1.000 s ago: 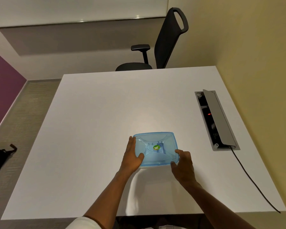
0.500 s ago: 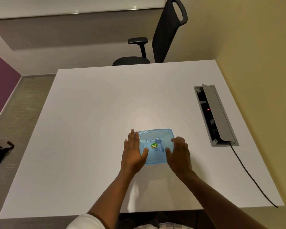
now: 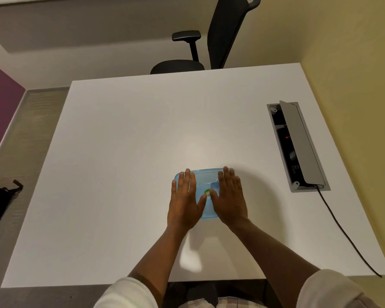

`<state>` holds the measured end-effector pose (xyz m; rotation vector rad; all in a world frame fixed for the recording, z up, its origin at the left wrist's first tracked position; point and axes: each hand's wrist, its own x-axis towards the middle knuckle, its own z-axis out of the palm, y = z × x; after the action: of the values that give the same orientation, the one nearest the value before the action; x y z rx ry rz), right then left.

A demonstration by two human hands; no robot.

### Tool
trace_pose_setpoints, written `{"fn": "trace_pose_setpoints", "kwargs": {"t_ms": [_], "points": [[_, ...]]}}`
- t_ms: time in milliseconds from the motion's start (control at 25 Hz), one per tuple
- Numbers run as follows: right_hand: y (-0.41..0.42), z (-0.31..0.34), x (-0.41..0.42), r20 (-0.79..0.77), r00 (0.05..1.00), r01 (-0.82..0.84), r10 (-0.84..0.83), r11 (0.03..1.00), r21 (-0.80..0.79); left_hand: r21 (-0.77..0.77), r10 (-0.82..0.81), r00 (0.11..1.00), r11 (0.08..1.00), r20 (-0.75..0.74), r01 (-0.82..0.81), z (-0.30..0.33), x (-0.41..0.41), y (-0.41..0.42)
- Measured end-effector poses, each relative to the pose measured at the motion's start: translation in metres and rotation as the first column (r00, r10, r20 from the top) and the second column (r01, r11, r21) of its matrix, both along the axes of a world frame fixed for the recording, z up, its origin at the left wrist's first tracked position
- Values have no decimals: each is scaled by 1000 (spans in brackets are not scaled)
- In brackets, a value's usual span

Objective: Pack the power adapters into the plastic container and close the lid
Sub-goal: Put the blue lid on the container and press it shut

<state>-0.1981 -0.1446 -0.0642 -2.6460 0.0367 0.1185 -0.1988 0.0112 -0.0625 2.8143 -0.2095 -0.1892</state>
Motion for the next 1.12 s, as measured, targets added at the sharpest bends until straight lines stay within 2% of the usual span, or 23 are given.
{"fn": "trace_pose_setpoints", "kwargs": {"t_ms": [320, 800, 1120], "points": [[-1, -7, -4, 17, 1000, -3, 4, 998, -56, 17, 27, 1000, 999, -13, -27, -4, 0, -1], [-1, -12, -3, 64, 998, -20, 27, 995, -101, 120, 15, 999, 993, -34, -11, -15, 0, 0], [-1, -8, -3, 52, 997, -43, 48, 994, -99, 79, 21, 999, 997, -45, -17, -11, 1, -1]]}}
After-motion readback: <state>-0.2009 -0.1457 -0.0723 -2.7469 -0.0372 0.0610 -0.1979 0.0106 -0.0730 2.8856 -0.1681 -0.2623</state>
